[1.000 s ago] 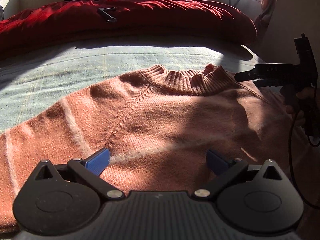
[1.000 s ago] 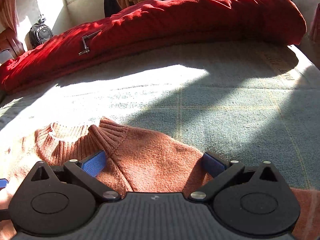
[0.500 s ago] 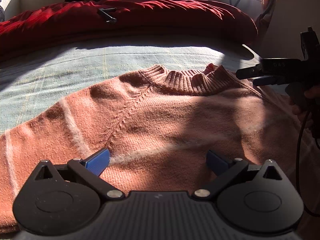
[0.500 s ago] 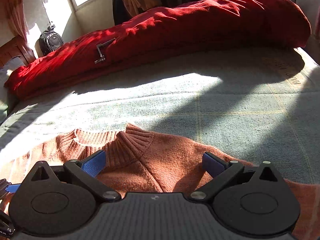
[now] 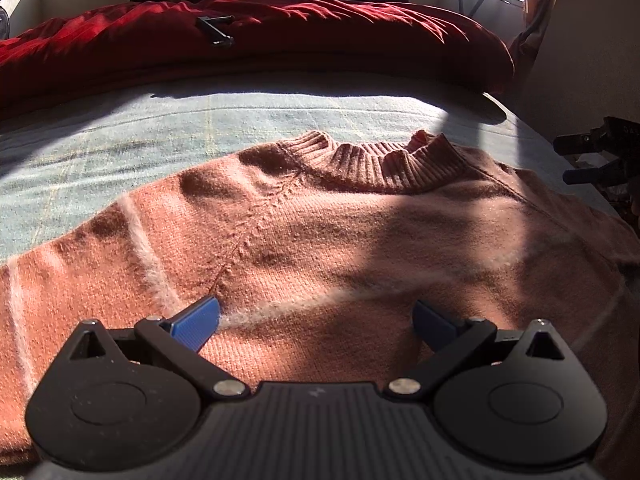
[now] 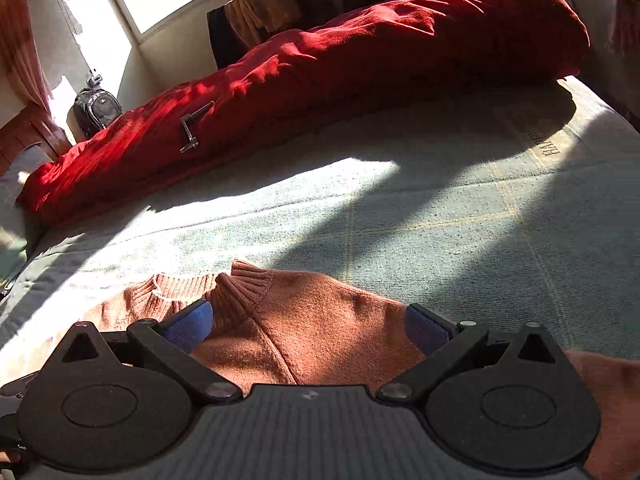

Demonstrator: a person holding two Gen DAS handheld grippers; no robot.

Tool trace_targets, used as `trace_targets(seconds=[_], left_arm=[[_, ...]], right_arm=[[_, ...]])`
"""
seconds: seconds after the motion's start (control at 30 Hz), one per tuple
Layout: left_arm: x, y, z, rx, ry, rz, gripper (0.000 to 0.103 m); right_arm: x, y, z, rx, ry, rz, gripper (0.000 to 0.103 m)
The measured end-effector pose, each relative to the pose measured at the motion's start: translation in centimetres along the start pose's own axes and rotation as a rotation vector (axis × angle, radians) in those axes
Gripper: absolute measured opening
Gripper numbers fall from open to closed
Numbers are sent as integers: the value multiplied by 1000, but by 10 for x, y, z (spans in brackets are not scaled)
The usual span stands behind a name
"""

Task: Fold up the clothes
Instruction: 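Sweep the open right gripper along the sweater sleeve toward its cuff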

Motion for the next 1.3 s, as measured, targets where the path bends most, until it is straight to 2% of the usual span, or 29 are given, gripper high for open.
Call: trace_targets(seconds=[0.1,0.2,0.37,0.4,0.53,0.73,0.77,0.9,0.97,1.07,1.2,1.3], left_arm=[[-1,-1,0,-1,-2,5,102],[-2,-3,-1,0,-10,12,102],[-1,-1,-1,0,-7,7,102],[-1,-1,-1,-1,-4,6,102],[-1,-2,0,-2,-2,5,102],[-1,-2,0,-1,-7,-1,102],[-1,-2,0,-1,-7,0,102],[-1,-2,0,1,-10,2,102],[-1,-2,0,3,-11,2,102],[0,-1,-1,-1,-4,-7,102],[-1,-3,0,1,-12,0,102],[0,-3,0,1,-13,-3,102]], right_arm=[[-34,33,-4,4,-94,-5,103],[-60,55,-24,20,-210,20,103],[-88,73,-49,-19,-210,-46,103],[-96,80,-49,-46,-214,-70,103],[-146,109,-47,-141,-214,-282,103],[-201,133,-38,-211,-249,-459,103],[-205,135,-35,-224,-276,-462,103],[-205,128,-24,-229,-317,-359,103],[-211,125,-24,-215,-333,-335,103],[-233,141,-28,-242,-401,-380,103],[-259,170,-20,-323,-481,-465,103],[-269,175,-6,-364,-478,-470,103]])
Point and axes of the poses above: each gripper's, at about its wrist camera, not at the fingertips, and y roughly against the way its jaws point, x to its left, z to its top, the point moved 9 cm from there along -y, roughly the way its jaws point, and after that the axes turned 13 degrees about -x, right-handed, at the moved point
